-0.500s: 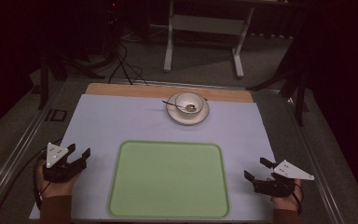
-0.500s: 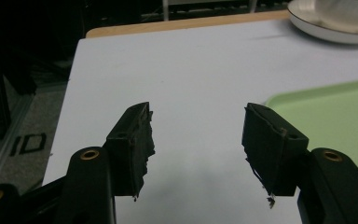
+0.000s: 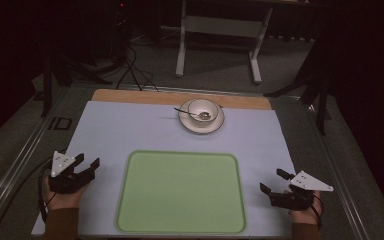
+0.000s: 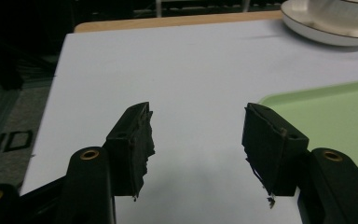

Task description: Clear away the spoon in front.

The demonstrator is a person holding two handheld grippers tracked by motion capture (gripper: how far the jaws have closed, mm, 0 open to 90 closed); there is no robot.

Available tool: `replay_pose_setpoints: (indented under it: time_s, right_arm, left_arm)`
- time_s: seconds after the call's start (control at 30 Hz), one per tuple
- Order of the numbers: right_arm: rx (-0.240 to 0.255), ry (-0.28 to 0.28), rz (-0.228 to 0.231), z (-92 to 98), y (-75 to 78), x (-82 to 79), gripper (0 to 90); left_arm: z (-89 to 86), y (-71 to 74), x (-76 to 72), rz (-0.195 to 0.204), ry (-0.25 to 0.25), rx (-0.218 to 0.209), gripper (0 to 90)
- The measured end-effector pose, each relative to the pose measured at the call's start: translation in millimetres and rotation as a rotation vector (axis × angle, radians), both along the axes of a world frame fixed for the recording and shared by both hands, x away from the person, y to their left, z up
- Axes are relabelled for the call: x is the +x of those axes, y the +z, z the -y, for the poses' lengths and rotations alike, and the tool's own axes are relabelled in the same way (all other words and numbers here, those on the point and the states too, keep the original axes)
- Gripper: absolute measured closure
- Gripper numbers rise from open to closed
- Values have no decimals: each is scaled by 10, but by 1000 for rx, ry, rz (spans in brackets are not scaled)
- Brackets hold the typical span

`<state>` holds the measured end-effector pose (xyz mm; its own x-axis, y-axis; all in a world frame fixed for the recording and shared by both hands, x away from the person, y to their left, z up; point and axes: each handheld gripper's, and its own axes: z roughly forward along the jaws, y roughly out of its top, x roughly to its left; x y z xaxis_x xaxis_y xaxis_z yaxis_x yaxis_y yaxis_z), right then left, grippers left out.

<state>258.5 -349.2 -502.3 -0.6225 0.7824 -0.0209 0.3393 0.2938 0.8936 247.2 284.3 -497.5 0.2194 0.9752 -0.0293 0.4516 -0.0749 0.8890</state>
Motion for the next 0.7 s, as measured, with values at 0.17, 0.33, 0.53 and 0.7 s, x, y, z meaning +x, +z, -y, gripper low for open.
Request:
replay_pose_setpoints:
  time_s: [0.17,0.33,0.53,0.7]
  right_arm:
    - [-4,2,-5,-6,-13,21,148]
    - [-15,-2,-7,-9,-20,27,148]
    - [-20,3,-8,-34,-28,37,148]
    - [-45,12,-15,-86,-46,56,148]
  left_arm:
    - [57,60,78,-2,-4,-14,427]
    - [168,161,159,8,-27,-16,435]
    - [373,277,334,19,-81,-21,435]
    - [570,374,498,20,-132,-11,433]
